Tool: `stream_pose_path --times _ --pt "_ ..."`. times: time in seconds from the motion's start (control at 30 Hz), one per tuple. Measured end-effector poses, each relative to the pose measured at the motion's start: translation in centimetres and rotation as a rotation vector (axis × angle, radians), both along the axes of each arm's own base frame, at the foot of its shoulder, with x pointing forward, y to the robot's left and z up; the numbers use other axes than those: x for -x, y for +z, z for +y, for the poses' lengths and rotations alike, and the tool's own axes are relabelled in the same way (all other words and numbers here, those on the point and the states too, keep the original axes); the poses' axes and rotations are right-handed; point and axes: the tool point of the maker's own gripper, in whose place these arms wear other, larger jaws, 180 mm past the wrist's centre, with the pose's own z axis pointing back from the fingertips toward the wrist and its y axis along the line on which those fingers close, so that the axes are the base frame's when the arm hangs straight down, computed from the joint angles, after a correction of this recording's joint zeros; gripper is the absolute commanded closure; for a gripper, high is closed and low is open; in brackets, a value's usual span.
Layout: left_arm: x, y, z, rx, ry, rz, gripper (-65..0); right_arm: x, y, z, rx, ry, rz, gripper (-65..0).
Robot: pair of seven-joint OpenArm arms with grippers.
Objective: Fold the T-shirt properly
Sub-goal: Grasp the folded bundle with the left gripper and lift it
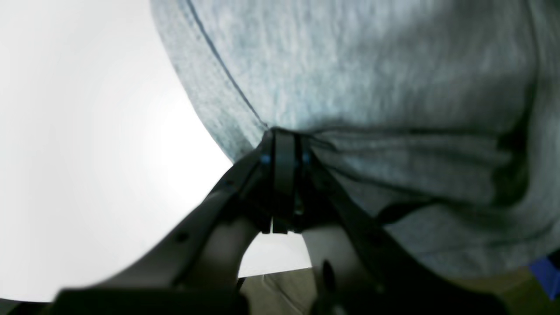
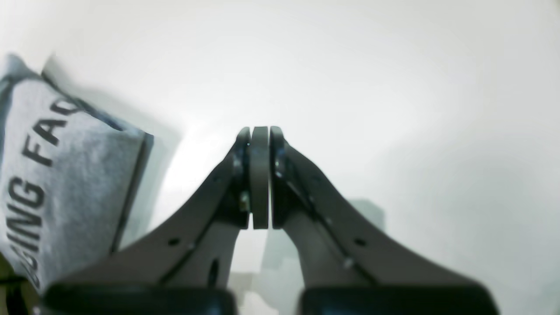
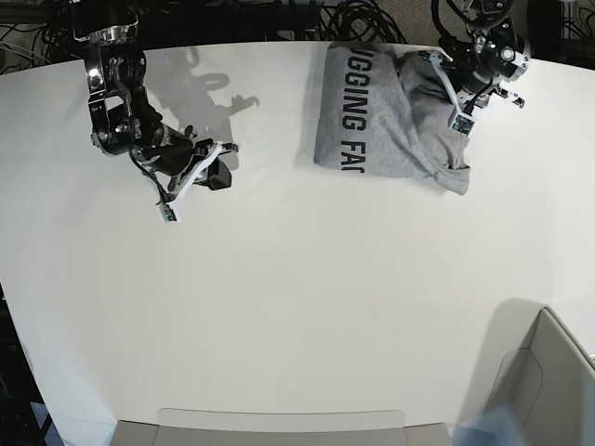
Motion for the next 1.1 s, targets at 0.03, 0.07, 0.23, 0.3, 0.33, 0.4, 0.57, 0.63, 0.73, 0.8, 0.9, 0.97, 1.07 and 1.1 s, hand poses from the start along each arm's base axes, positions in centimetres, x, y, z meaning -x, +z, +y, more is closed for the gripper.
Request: stream_pose_path --times 0.03,0.07,0.23,0.3,0.33,0.4,0.57,0.63,0.73,0.8,0.9,0.97,1.07,1.1 --pt "-0.3 0.1 0.2 -0.003 0.004 -0.005 0.0 0.1 -0.1 0.3 -0.001 0.011 0.002 0.0" --pt "-0.7 0.3 0.4 -0.006 0.011 -0.013 0.0 0.3 -0.1 0.6 -0.003 0.017 0.004 0.0" --pt "-2.5 1.2 1.7 -0.035 0.046 -0.053 0.0 0.7 -0.3 1.7 -0.007 0.051 0.01 0.0" --pt "-3.1 1.5 2.1 -0.041 0.057 -0.065 0.0 0.8 -0.3 1.8 -0.007 0.054 0.011 0.0" --pt "-3.4 1.5 2.2 -0.039 0.059 -0.07 0.0 0.8 -0.3 1.7 -0.007 0.054 0.011 0.0" --pt "-4.3 1.3 2.2 -0.03 0.062 -0.077 0.0 0.8 -0.3 1.7 -0.004 0.054 0.01 0.0" --pt "-7.7 1.5 2.5 -0.017 0.089 -0.085 0.0 1.0 -0.2 2.1 -0.001 0.074 0.008 0.0" --pt "-9.4 1.9 2.8 -0.011 0.109 -0.099 0.0 1.5 -0.1 2.9 -0.005 0.103 0.007 0.0" --pt "-10.7 2.9 4.5 -0.061 0.145 -0.121 0.0 2.0 -0.1 2.7 0.02 0.14 0.005 0.0" --pt "-10.3 3.5 6.6 -0.108 0.207 -0.123 0.0 1.9 0.1 2.4 0.036 0.142 -0.004 0.0" --pt "-8.7 4.0 8.3 -0.152 0.252 -0.087 0.0 2.0 0.8 2.9 0.028 0.157 -0.024 0.0" --pt "-7.6 5.6 9.3 -0.201 0.26 -0.111 0.0 2.1 1.0 3.4 0.012 0.167 -0.026 0.0" --pt "-4.7 7.6 10.2 -0.271 0.281 -0.114 0.0 2.0 0.8 2.6 0.042 0.165 -0.025 0.0" --pt "-3.5 7.4 10.1 -0.269 0.309 -0.101 0.0 1.9 0.8 2.4 0.046 0.159 -0.026 0.0"
